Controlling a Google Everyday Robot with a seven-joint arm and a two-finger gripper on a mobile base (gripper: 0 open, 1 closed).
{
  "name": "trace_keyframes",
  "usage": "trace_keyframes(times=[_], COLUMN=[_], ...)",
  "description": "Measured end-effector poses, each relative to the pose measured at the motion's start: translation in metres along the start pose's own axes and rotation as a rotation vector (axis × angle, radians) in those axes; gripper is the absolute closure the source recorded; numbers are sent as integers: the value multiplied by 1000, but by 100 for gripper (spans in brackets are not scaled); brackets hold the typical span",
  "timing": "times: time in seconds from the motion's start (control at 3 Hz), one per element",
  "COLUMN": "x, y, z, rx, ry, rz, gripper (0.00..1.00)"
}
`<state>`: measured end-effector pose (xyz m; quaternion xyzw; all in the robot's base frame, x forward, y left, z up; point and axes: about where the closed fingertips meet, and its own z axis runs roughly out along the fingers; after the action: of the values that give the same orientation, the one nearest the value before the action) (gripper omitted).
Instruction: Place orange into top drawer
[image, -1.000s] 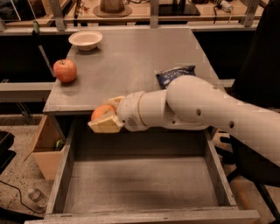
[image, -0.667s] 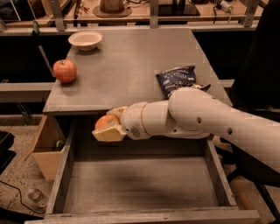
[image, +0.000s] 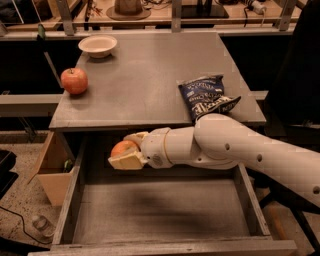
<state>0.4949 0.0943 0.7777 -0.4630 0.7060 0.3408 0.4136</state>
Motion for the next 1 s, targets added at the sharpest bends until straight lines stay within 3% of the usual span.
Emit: trace_keyframes(times=[0.33,1.0], x=[21,98], y=[-7,-18], z=[8,20], rx=[-2,4], ry=[0,16], rz=[16,72], gripper=[100,100])
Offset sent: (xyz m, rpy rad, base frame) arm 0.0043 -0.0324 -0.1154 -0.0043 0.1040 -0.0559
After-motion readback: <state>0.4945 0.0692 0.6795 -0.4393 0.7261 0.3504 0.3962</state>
